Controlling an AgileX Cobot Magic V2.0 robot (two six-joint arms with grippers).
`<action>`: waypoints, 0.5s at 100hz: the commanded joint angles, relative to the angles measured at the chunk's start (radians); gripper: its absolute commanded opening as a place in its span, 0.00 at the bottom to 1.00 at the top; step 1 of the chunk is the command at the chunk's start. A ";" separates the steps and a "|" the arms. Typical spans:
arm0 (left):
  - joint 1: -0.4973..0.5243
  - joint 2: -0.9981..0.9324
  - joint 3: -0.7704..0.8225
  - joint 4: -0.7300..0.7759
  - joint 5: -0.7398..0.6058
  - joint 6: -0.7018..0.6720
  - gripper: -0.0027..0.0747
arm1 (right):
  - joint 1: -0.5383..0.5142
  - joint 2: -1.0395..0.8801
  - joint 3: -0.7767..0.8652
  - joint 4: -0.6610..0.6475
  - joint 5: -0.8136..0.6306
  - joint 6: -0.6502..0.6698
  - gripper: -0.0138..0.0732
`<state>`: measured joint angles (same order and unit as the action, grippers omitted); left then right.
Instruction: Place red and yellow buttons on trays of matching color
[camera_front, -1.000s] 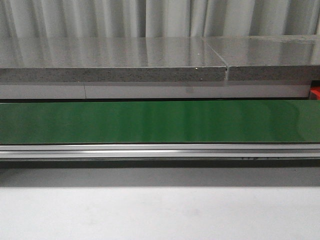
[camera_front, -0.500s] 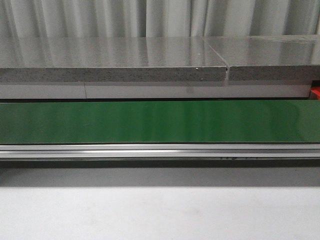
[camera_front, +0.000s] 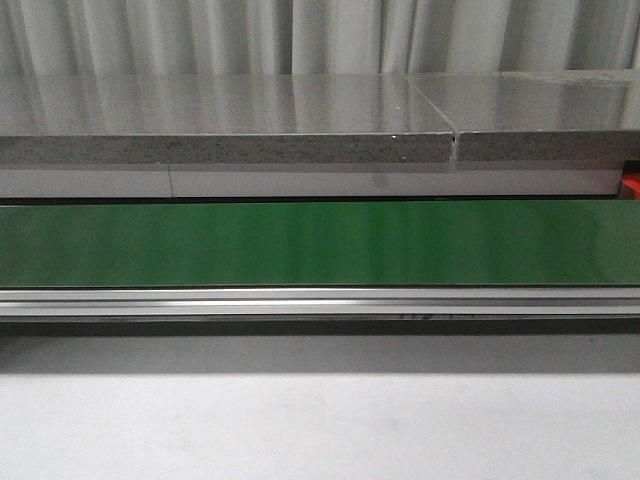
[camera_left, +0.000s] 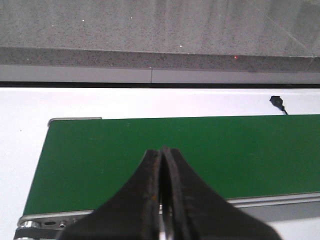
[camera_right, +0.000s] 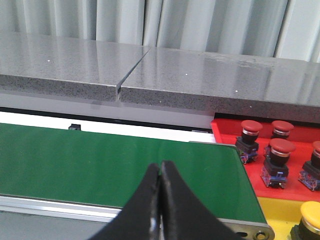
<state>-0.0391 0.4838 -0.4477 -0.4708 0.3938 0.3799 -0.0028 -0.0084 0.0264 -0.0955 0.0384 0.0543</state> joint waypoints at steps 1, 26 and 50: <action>-0.008 0.007 -0.027 -0.020 -0.065 -0.002 0.01 | -0.001 -0.018 -0.010 -0.002 -0.081 0.001 0.02; -0.008 0.007 -0.027 -0.020 -0.065 -0.002 0.01 | -0.001 -0.018 -0.010 -0.002 -0.081 0.001 0.02; -0.008 0.007 -0.027 -0.020 -0.071 -0.002 0.01 | -0.001 -0.018 -0.010 -0.002 -0.081 0.001 0.02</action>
<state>-0.0391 0.4838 -0.4477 -0.4708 0.3938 0.3799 -0.0028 -0.0084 0.0264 -0.0955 0.0384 0.0543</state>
